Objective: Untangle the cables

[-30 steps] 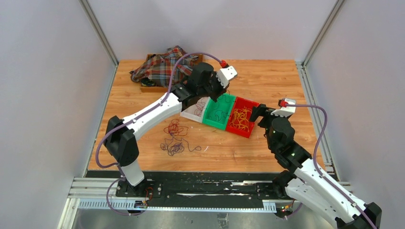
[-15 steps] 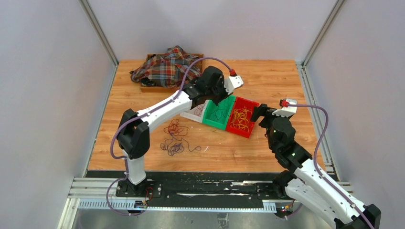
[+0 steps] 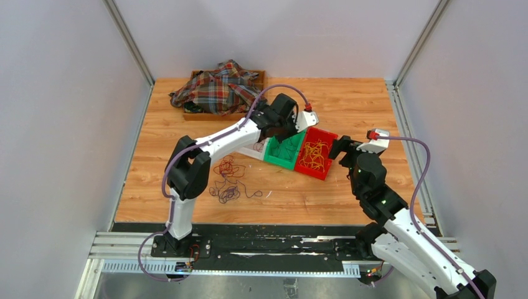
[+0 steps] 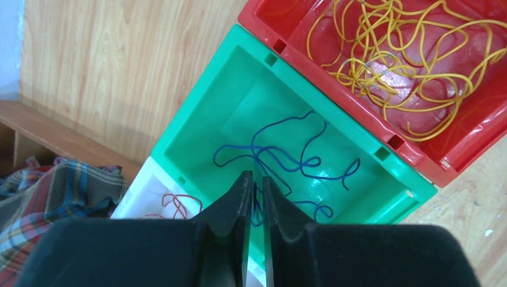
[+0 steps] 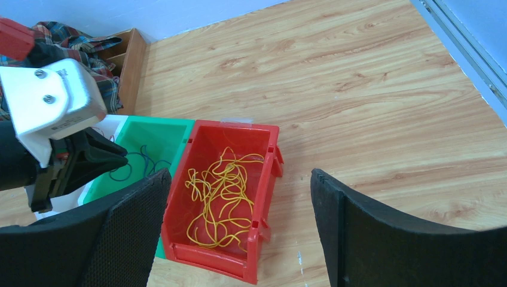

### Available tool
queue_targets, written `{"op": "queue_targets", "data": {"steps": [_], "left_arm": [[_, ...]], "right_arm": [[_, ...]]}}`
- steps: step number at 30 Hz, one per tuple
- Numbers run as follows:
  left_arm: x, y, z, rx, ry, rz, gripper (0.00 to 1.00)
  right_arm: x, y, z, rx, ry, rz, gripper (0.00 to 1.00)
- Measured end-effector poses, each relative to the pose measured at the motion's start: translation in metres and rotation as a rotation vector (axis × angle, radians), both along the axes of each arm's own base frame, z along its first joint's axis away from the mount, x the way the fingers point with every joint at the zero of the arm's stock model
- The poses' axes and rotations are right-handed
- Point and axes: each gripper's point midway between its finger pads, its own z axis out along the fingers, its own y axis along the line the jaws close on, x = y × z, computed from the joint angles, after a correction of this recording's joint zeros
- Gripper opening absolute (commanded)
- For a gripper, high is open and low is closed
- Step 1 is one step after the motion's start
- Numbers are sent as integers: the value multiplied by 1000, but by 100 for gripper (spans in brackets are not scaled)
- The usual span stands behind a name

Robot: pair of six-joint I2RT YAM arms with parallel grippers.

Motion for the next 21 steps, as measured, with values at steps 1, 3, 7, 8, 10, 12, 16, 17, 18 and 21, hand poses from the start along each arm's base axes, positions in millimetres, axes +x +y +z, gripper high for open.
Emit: {"op": "queue_targets", "data": {"steps": [1, 3, 7, 8, 10, 12, 16, 17, 18, 21], "left_arm": [[1, 0, -3, 13, 4, -3, 30], [2, -1, -8, 35, 14, -11, 38], [6, -4, -8, 52, 23, -17, 55], [7, -5, -7, 52, 26, -16, 61], [7, -6, -1, 52, 27, -21, 70], [7, -8, 7, 51, 36, -24, 73], [7, -8, 28, 41, 40, -39, 73], [7, -7, 32, 38, 39, -43, 72], [7, -5, 35, 35, 44, -44, 70], [13, 15, 36, 47, 68, -21, 61]], "right_arm": [[0, 0, 0, 0, 1, 0, 86], [0, 0, 0, 0, 2, 1, 86], [0, 0, -2, 1, 7, 3, 86], [0, 0, -2, 0, 8, 4, 86], [0, 0, -3, -1, 11, 4, 86], [-1, 0, -3, -3, 13, 4, 86], [-1, 1, -3, 1, 14, 10, 85], [-1, 1, -4, 2, 14, 11, 85], [-1, 1, -4, 3, 14, 12, 85], [-1, 3, -4, 9, 15, 17, 85]]}}
